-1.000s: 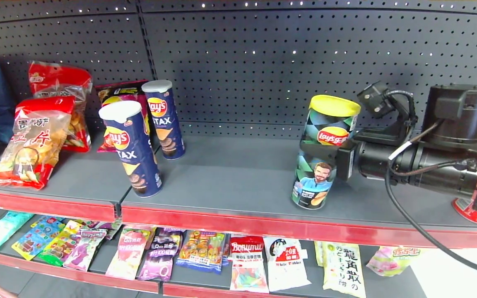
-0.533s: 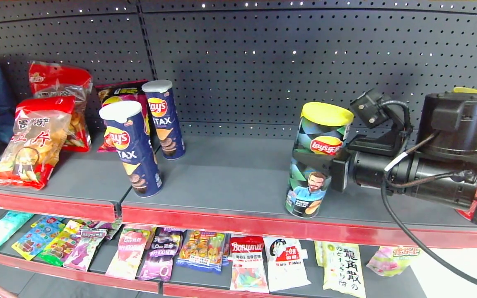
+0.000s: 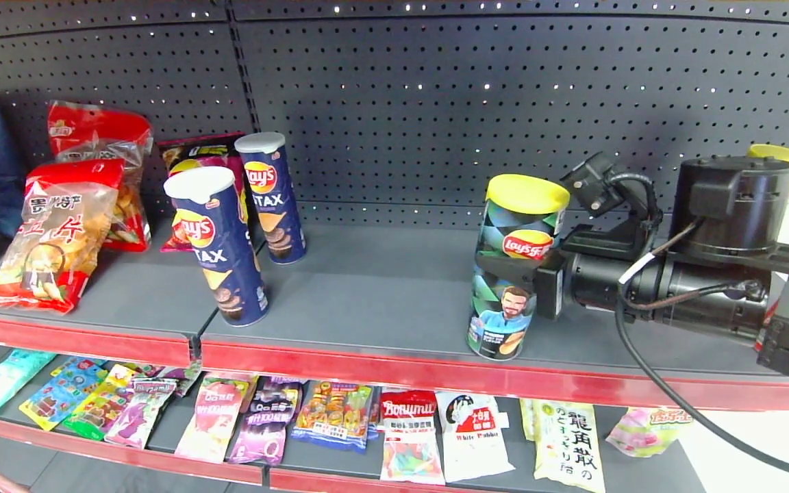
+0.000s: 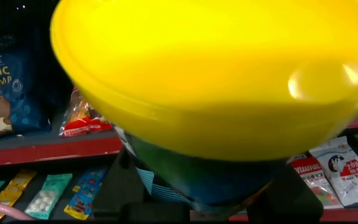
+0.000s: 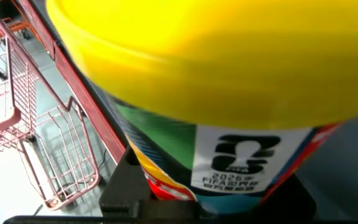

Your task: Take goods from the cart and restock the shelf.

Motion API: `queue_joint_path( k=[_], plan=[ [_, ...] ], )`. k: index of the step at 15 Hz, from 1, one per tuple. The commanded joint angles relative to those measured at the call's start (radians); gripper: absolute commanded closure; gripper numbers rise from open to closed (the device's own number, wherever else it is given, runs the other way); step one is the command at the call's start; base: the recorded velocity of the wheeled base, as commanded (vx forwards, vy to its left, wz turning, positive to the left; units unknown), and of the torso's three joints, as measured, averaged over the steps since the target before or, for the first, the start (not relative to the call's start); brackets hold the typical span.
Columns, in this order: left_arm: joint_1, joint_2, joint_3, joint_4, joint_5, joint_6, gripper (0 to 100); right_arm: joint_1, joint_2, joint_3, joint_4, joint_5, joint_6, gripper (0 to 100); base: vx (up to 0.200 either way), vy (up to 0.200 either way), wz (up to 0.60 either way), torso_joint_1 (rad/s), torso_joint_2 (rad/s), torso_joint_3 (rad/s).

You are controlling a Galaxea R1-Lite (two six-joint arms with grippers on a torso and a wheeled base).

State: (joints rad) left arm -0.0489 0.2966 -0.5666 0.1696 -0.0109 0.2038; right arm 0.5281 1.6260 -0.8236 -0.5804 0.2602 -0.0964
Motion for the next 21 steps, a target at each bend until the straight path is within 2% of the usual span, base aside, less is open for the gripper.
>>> queue_joint_path(
  k=[1,14,21],
  plan=[
    [0.000,-0.001,-0.003,0.001,0.000,0.000,100,0.001,0.011,0.001,-0.001,-0.001,-0.005,100,0.000,0.000,0.00,0.000,0.00,0.000],
    [0.000,-0.002,-0.009,0.001,0.000,0.000,100,0.035,0.022,0.020,-0.025,0.001,-0.014,100,0.000,0.000,0.00,0.000,0.00,0.000],
    [0.000,-0.002,-0.009,0.001,0.000,0.000,100,0.023,0.054,-0.026,-0.029,-0.001,-0.013,100,0.000,0.000,0.00,0.000,0.00,0.000]
  ],
)
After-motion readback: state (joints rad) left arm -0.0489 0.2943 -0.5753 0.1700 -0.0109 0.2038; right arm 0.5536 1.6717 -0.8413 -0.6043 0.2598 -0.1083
